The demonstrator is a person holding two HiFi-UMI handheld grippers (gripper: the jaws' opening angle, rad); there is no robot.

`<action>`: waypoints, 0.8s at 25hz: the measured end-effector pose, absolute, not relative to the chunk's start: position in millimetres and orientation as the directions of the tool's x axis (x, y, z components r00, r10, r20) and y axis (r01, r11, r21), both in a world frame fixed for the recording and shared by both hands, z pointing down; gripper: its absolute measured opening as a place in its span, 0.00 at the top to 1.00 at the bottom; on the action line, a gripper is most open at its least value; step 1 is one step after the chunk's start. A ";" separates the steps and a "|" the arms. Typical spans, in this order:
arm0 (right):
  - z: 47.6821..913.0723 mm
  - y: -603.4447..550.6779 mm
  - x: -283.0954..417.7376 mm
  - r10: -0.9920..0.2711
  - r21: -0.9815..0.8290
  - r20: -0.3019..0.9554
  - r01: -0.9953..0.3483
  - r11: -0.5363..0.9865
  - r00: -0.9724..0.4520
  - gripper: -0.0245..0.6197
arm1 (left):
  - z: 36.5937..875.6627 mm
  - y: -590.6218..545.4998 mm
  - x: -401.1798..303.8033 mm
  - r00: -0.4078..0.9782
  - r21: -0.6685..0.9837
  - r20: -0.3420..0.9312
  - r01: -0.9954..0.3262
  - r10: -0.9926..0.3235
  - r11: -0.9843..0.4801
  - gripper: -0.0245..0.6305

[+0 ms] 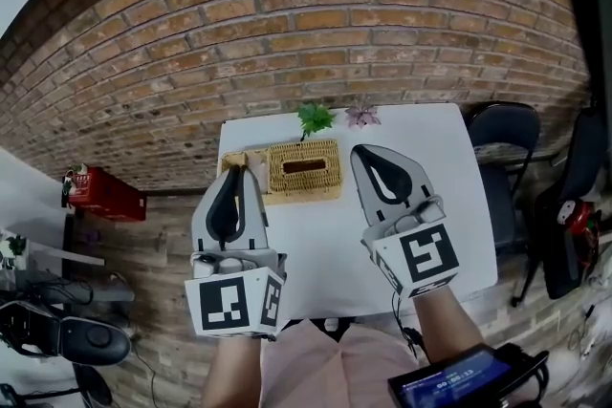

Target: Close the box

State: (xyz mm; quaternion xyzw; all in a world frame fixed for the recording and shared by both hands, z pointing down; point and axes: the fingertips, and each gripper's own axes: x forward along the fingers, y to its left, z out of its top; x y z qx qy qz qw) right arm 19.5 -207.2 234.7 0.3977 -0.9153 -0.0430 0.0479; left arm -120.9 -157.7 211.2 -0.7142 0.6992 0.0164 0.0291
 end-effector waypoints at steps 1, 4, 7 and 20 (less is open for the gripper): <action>233.2 -206.8 18.9 -0.730 0.117 0.051 -0.722 0.682 -0.681 0.96 | 209.6 -158.0 -120.5 0.023 -0.016 -0.067 -1.000 -0.997 -0.022 0.90; 230.3 -205.9 17.4 -0.726 0.119 0.045 -0.718 0.685 -0.686 0.97 | 206.1 -157.9 -118.6 0.026 -0.015 -0.072 -1.000 -0.997 -0.025 0.91; 229.5 -207.1 16.9 -0.727 0.119 0.042 -0.719 0.684 -0.685 0.97 | 205.8 -158.8 -116.8 0.031 -0.018 -0.071 -0.999 -0.997 -0.029 0.91; 234.2 -217.0 9.6 -0.727 0.125 0.054 -0.718 0.685 -0.684 0.97 | 209.3 -168.6 -119.8 0.037 -0.018 -0.061 -0.999 -0.997 -0.036 0.91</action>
